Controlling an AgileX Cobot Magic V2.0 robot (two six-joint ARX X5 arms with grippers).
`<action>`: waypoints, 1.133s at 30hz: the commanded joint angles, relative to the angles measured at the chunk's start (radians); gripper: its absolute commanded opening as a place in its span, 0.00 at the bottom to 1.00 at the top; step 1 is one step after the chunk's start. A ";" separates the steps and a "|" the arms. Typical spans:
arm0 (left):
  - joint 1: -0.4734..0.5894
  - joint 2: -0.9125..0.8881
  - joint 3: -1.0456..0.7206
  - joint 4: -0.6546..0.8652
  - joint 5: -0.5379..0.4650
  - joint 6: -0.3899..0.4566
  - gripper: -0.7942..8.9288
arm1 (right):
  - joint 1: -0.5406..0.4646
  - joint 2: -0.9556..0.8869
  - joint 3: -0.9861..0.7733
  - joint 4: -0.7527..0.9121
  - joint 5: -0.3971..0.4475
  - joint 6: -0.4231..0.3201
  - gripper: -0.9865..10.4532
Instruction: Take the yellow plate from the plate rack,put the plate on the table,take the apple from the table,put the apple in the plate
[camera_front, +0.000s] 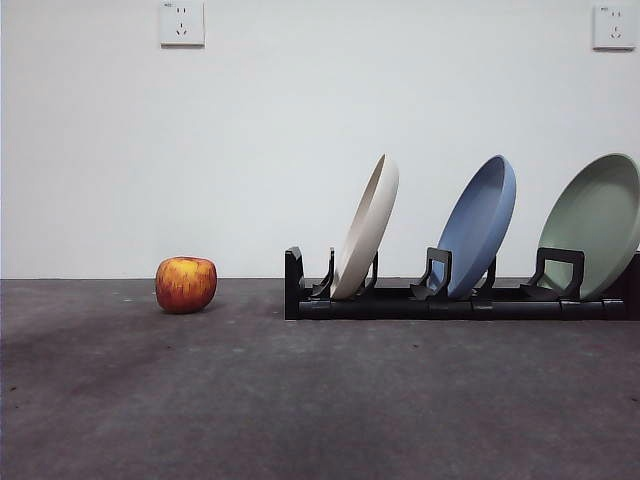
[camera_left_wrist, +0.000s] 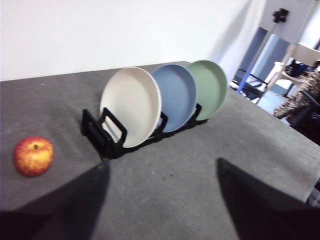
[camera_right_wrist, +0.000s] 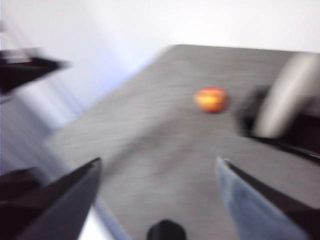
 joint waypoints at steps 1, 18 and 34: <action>-0.009 0.009 0.002 0.006 0.010 0.011 0.67 | 0.001 0.016 0.005 0.003 -0.058 -0.006 0.50; -0.225 0.283 0.131 0.116 0.002 0.031 0.67 | 0.001 0.042 0.005 0.005 -0.058 -0.002 0.50; -0.482 0.981 0.631 0.132 -0.145 0.135 0.67 | 0.001 0.072 0.012 -0.002 -0.058 0.004 0.50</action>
